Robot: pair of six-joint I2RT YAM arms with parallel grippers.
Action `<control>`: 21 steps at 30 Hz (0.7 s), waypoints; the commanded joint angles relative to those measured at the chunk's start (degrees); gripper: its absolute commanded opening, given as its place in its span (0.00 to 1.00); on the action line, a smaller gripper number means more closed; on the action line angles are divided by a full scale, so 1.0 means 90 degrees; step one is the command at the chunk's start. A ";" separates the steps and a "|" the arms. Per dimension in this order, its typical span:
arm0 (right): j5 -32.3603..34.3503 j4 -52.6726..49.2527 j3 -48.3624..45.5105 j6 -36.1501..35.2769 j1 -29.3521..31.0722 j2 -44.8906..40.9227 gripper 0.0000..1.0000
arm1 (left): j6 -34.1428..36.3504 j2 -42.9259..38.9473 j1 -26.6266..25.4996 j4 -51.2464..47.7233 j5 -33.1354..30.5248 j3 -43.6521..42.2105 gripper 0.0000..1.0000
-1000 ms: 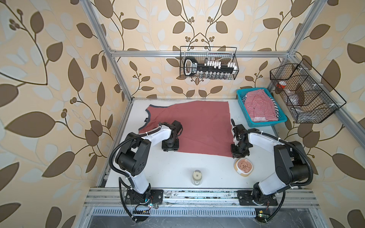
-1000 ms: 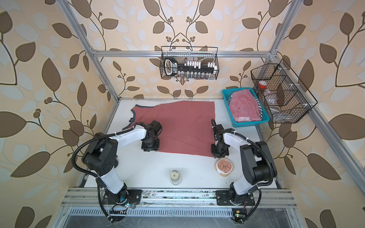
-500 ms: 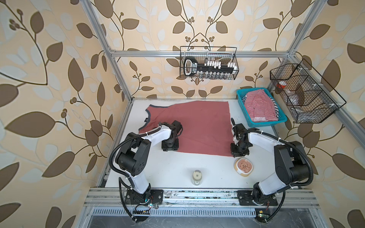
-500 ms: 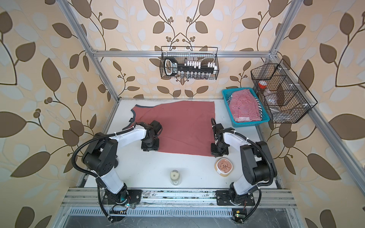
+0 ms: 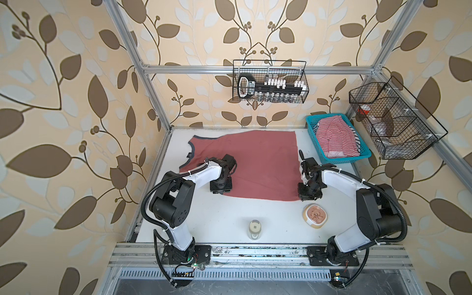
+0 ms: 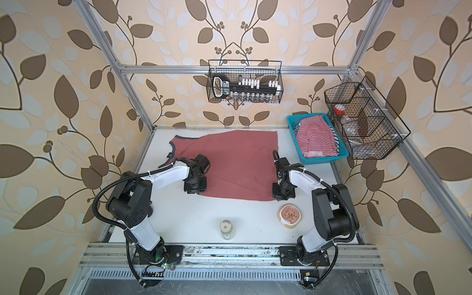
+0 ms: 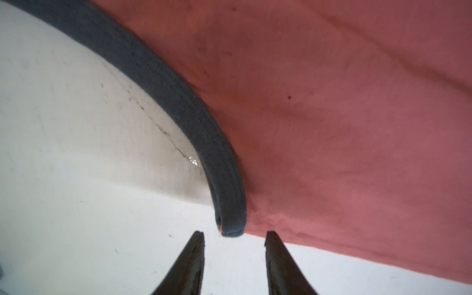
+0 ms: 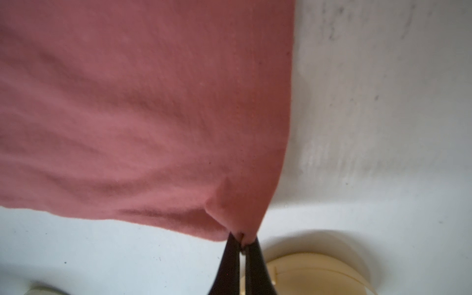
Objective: Fold and stack the tank tops
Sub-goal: 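Grasp the hem corners nearest the robot with both grippers, then lift the hem with both grippers and fold it away from the robot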
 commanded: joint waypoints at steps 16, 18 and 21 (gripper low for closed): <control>0.0041 -0.0289 0.0100 -0.0052 0.0035 -0.0656 0.00 | -0.0136 -0.0213 0.0081 -0.0077 -0.0017 -0.0467 0.00; 0.0032 -0.0342 0.0078 -0.0044 0.0037 -0.0835 0.00 | -0.0117 -0.0459 0.0079 -0.0230 -0.0014 -0.0529 0.00; -0.0043 -0.0435 0.0066 -0.0032 0.0046 -0.1122 0.00 | -0.0103 -0.0867 0.0073 -0.0416 0.0096 -0.0591 0.00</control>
